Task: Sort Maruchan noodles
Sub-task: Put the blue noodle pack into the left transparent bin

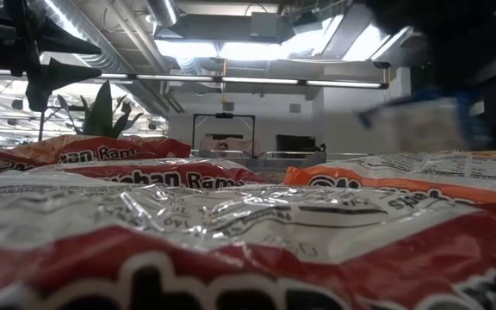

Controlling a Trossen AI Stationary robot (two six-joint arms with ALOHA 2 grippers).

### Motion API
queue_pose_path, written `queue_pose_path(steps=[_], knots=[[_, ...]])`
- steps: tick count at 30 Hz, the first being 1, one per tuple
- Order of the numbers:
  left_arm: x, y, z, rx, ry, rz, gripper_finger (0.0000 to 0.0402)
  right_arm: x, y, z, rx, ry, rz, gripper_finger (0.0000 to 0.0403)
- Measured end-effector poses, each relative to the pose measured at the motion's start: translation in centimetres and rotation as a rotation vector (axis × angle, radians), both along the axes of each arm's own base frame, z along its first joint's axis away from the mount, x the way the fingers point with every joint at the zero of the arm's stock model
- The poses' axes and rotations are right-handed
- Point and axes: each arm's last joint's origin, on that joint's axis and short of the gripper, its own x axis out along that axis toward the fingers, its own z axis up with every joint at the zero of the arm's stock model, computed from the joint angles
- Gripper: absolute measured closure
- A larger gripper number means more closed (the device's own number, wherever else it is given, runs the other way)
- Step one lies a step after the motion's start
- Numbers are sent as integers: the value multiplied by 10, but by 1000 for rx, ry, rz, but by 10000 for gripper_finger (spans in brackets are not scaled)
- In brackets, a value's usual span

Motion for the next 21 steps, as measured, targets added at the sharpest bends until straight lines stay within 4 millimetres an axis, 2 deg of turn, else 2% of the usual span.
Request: queue_pose_path(steps=[9, 15, 21], knots=[[0, 0, 0, 0, 0, 0, 234, 47, -62, 25, 5, -225, 161, 403], [0, 0, 0, 0, 0, -1, 234, 69, -98, 52, 25, -420, 219, 403], [0, 0, 0, -1, -1, -1, 234, 86, -142, 76, -35, -645, 209, 403]])
